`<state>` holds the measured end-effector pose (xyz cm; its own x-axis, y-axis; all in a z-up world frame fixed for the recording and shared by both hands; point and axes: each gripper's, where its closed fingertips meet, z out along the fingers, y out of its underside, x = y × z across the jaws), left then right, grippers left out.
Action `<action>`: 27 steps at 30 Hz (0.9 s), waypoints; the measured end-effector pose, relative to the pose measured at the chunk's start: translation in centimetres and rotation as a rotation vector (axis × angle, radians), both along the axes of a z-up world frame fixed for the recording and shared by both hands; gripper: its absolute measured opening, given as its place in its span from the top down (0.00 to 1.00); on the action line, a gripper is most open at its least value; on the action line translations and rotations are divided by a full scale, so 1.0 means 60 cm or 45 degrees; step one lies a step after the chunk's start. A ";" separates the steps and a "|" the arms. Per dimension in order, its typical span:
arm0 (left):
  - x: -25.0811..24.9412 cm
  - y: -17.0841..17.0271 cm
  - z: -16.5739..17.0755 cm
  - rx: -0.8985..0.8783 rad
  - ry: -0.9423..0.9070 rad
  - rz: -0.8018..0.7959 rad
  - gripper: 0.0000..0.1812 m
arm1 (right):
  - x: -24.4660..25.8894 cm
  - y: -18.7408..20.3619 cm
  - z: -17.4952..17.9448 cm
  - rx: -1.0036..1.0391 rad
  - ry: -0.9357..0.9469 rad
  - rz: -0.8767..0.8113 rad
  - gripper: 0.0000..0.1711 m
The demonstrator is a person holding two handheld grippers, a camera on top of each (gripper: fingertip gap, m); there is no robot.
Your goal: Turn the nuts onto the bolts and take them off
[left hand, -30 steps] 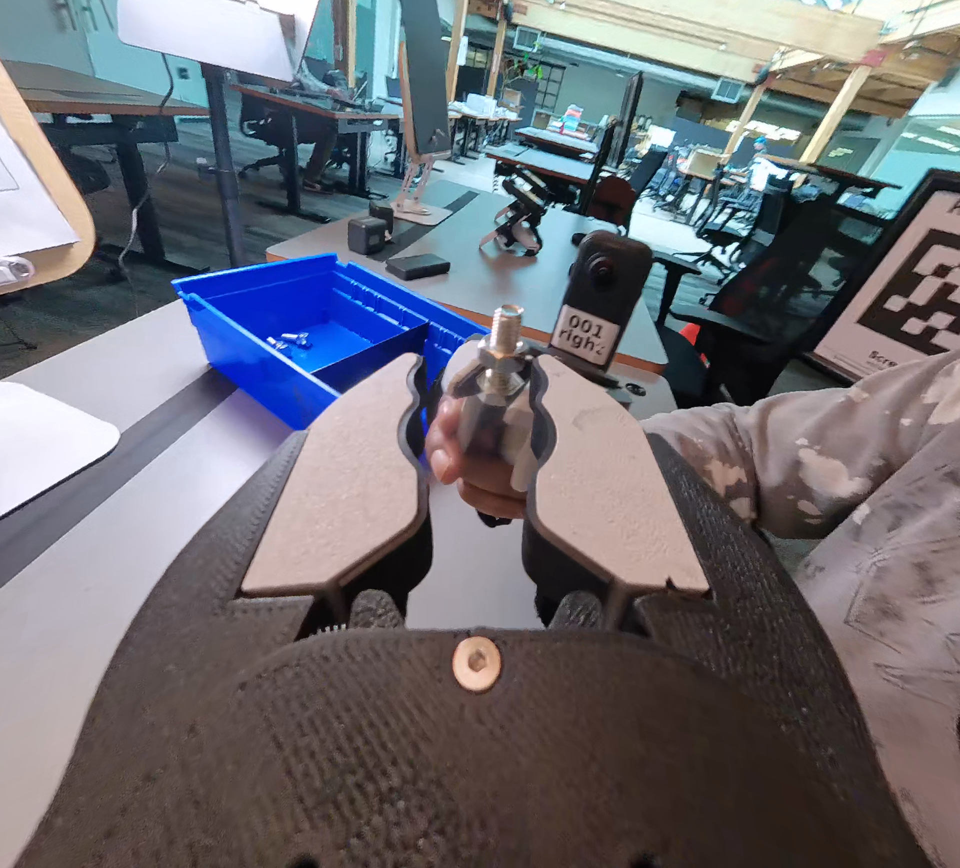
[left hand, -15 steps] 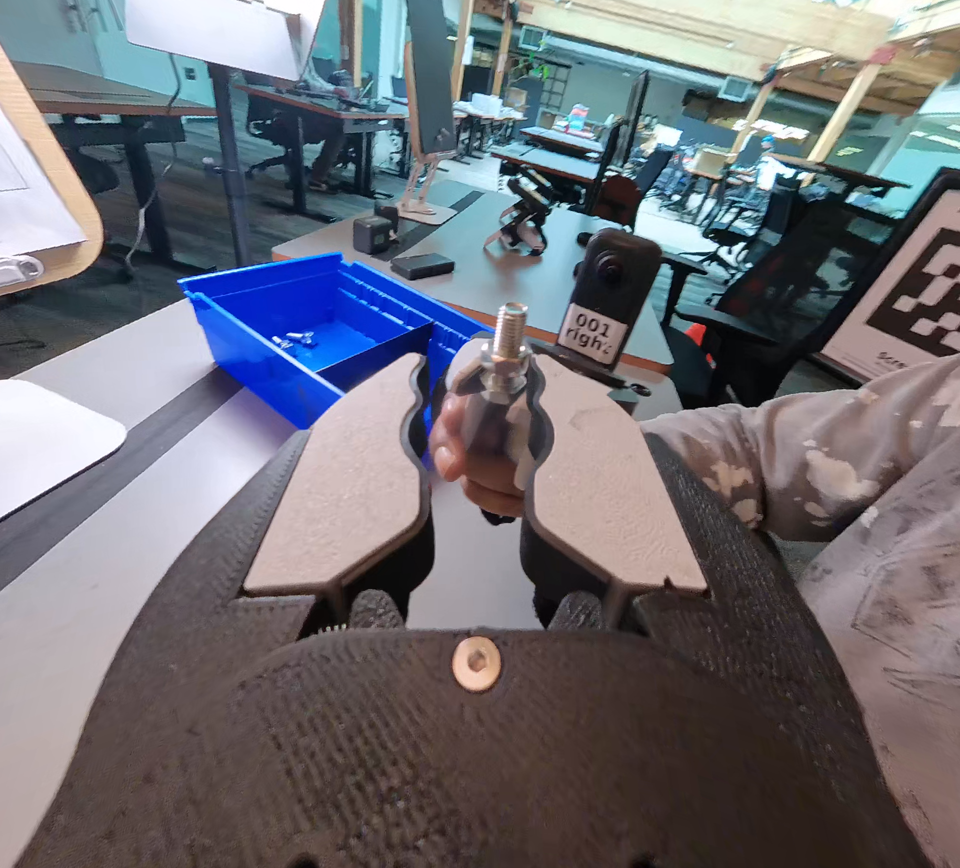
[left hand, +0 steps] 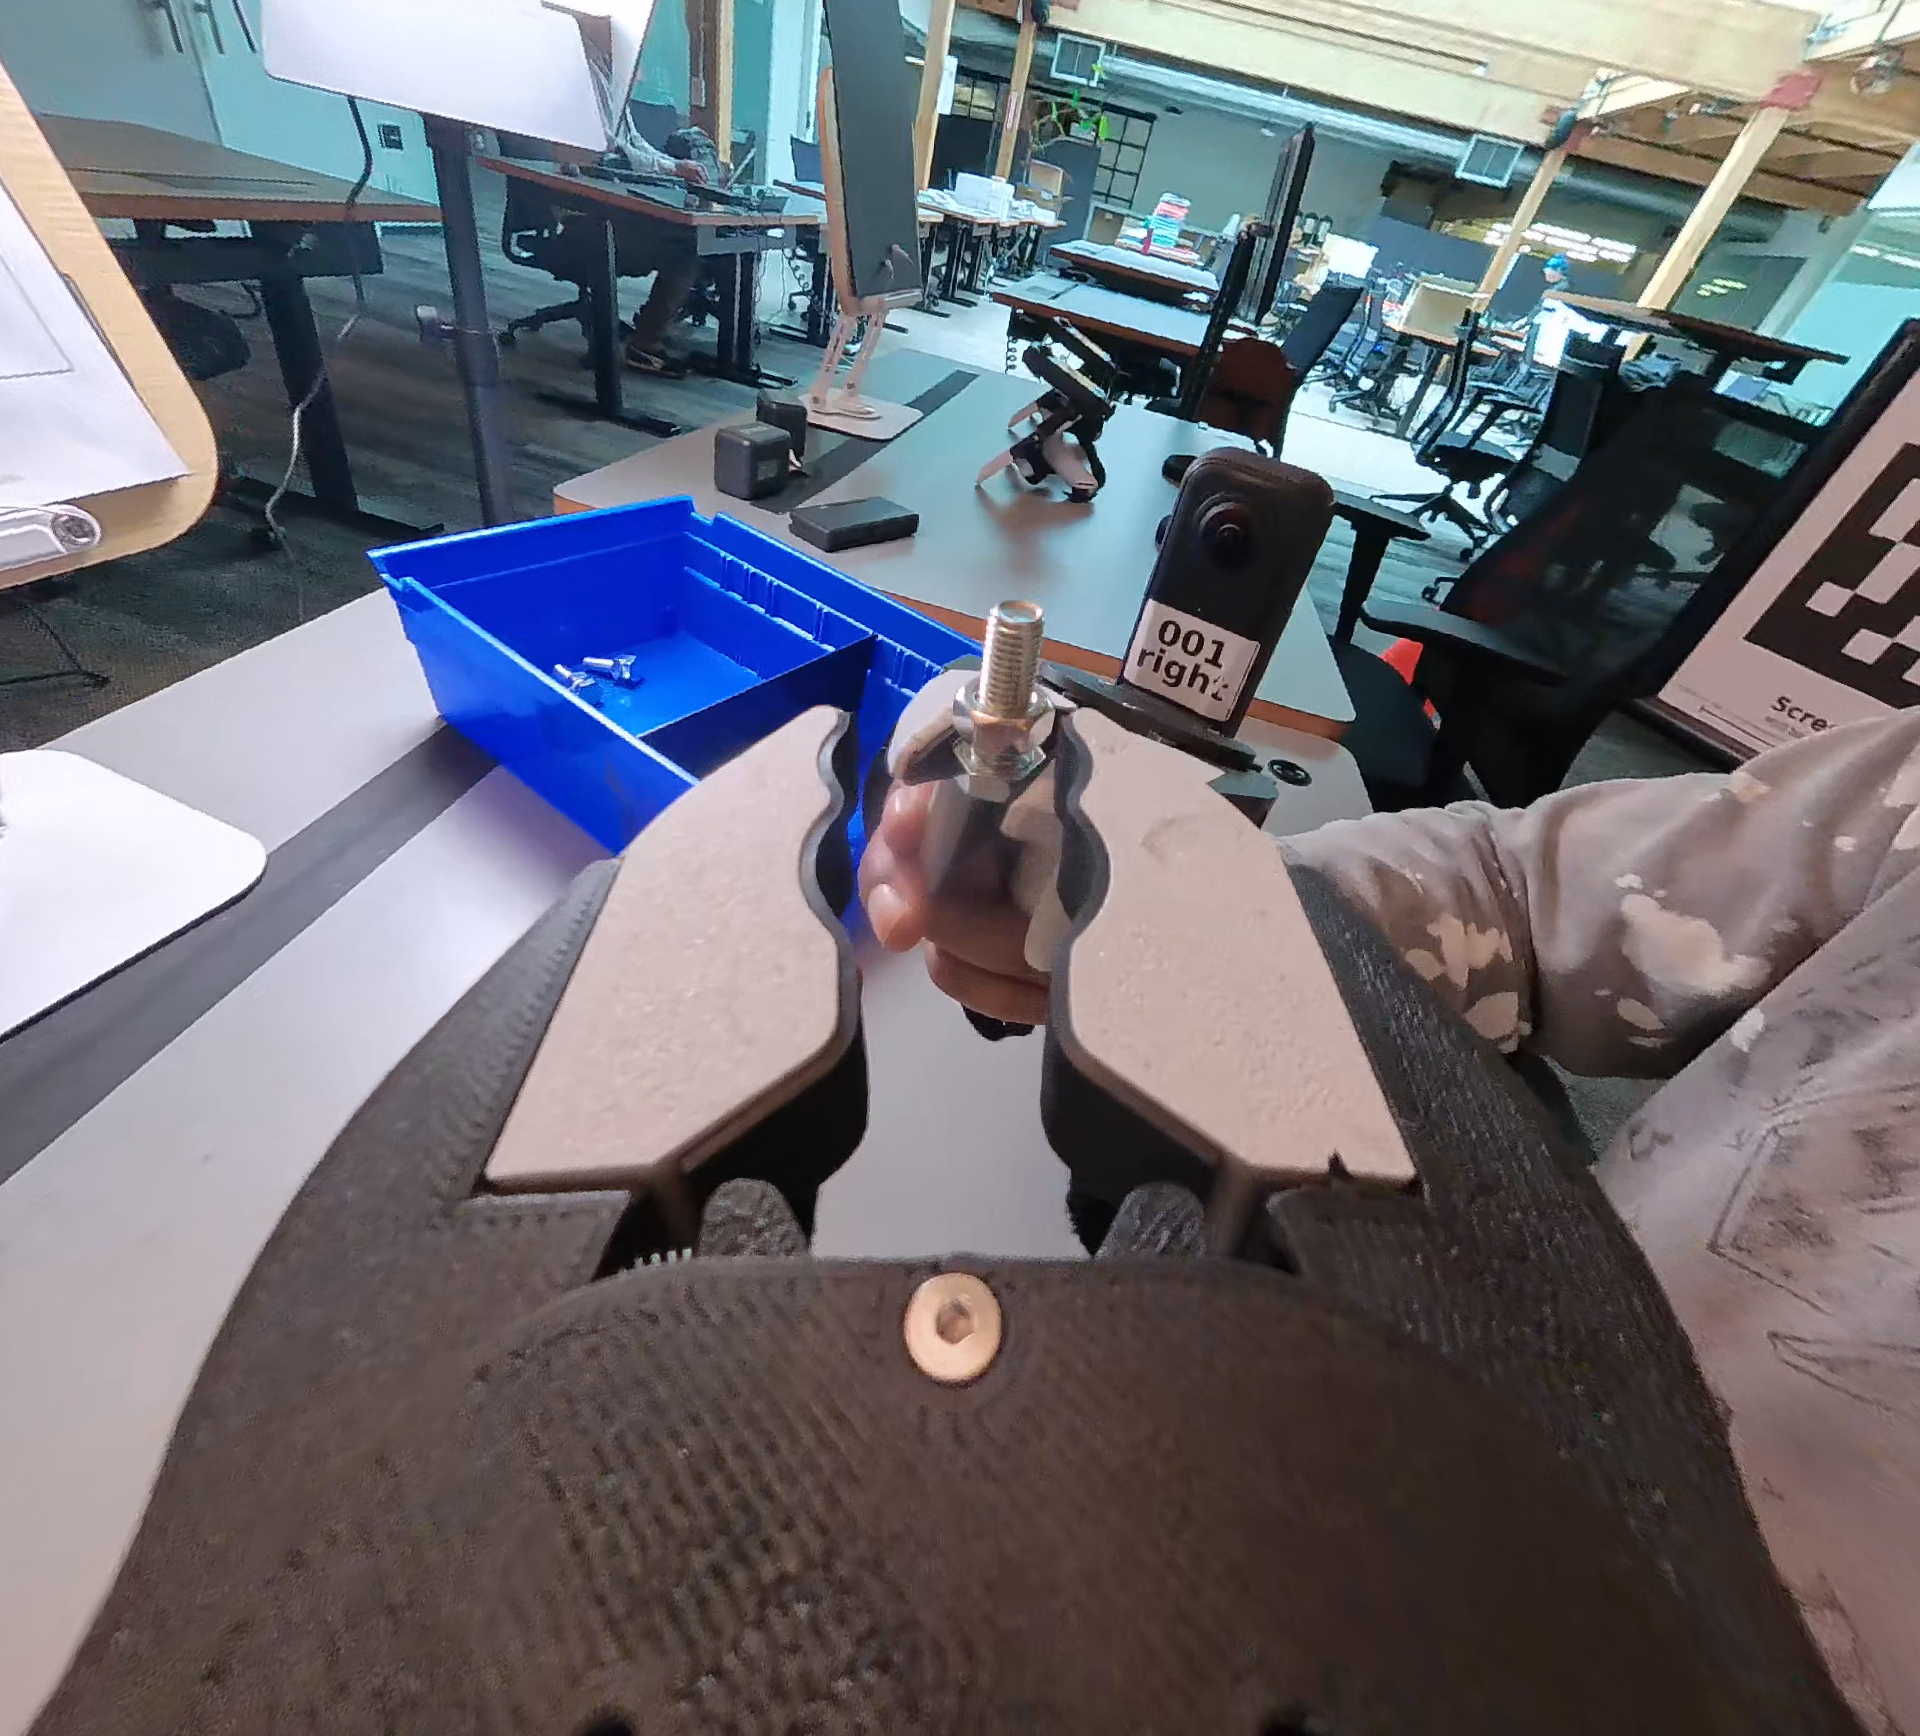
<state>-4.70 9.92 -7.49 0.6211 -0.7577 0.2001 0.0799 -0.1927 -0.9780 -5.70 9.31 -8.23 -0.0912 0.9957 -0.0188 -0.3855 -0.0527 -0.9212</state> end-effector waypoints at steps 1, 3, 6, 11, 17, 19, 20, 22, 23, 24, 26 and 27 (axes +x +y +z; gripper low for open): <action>0.000 0.003 -0.004 -0.006 0.014 0.015 0.80 | 0.000 -0.001 0.000 0.003 0.000 0.001 0.89; -0.012 0.012 -0.005 -0.031 0.001 0.076 0.88 | 0.002 0.003 0.002 -0.011 0.010 -0.005 0.89; -0.038 0.025 -0.012 -0.052 0.023 0.178 0.88 | 0.007 -0.002 0.007 0.009 0.026 0.026 0.89; -0.021 0.011 -0.001 -0.025 -0.001 0.083 0.80 | 0.002 -0.001 0.002 0.003 0.009 0.013 0.89; -0.006 0.008 -0.008 -0.051 0.021 0.052 0.78 | 0.000 0.001 -0.001 0.006 -0.006 -0.010 0.89; -0.036 0.027 -0.016 -0.049 0.074 0.209 0.89 | 0.005 0.000 0.003 0.003 0.018 0.024 0.89; -0.043 0.030 -0.019 -0.055 0.081 0.228 0.89 | 0.006 -0.001 0.004 0.014 0.016 0.020 0.89; -0.043 0.027 -0.013 -0.074 0.018 0.191 0.87 | 0.005 -0.005 0.007 0.041 0.011 0.009 0.89; -0.043 0.027 -0.012 -0.063 0.029 0.196 0.87 | 0.005 -0.005 0.006 0.037 0.010 0.011 0.89; -0.043 0.027 -0.014 -0.058 0.048 0.200 0.86 | 0.004 -0.004 0.005 0.031 0.009 0.010 0.89; -0.041 0.027 -0.013 -0.049 0.041 0.198 0.86 | 0.003 0.000 0.003 0.020 0.000 0.002 0.89; -0.043 0.028 -0.011 -0.042 0.029 0.201 0.87 | 0.003 0.003 0.002 0.015 -0.003 -0.006 0.89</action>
